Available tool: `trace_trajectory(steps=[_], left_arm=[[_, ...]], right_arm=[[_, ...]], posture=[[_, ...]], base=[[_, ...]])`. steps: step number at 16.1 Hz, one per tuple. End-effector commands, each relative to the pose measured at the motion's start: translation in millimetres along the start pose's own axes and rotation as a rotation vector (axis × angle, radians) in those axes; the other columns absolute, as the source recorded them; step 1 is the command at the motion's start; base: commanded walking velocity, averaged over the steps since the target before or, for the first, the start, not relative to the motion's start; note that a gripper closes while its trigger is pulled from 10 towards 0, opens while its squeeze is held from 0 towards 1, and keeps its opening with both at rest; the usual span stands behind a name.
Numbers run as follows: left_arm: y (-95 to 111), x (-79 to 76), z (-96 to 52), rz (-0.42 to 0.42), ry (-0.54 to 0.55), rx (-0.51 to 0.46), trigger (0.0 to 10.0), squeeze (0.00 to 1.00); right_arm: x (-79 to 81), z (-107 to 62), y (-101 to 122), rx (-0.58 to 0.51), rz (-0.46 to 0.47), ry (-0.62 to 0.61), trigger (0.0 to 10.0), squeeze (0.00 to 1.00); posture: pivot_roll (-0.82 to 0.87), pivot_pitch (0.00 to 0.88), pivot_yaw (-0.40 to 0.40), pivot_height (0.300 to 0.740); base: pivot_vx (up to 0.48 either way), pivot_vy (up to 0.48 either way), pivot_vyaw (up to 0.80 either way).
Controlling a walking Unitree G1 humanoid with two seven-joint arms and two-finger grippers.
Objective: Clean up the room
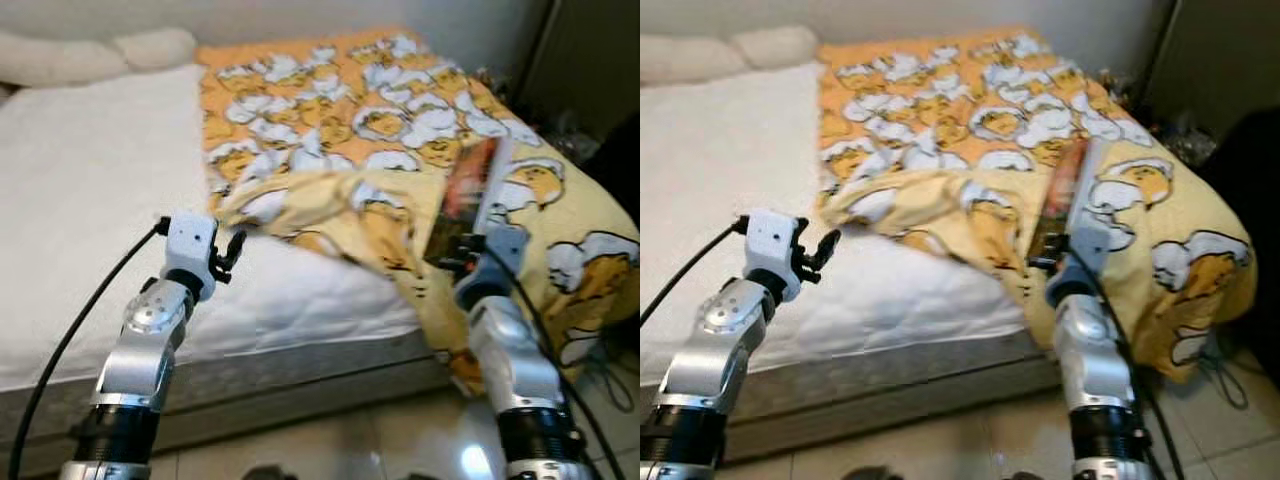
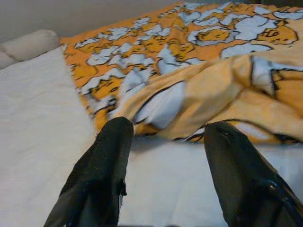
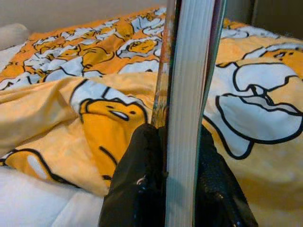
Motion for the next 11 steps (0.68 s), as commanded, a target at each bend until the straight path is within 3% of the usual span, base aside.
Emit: trace_trajectory(steps=[1, 11], left_arm=[[1.1, 7.7, -0.5, 0.020, 0.022, 0.001, 10.0, 0.00], [0.4, 6.8, -0.7, 0.032, 0.017, 0.008, 10.0, 0.00]], right_arm=[[14.0, 2.7, 11.0, -0.043, 0.002, 0.041, 10.0, 0.00], [13.0, 2.8, 9.4, -0.038, 0.005, 0.036, 10.0, 0.00]], posture=[[0.00, 0.000, 0.067, 0.740], [0.00, 0.000, 0.067, 0.740]], base=[[0.000, 0.360, 0.00], [0.000, 0.362, 0.00]])
Point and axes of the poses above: a point about 5 cm out from each wrist's last joint towards the gripper, its own z axis pointing out of the wrist towards the gripper, its own y axis along the axis of the wrist's last joint, x = y × z, the point moved 3 cm from there along z, pointing out of the wrist towards the gripper, and after that the axes turned 2 degrees about -z, right-handed, at the moved point
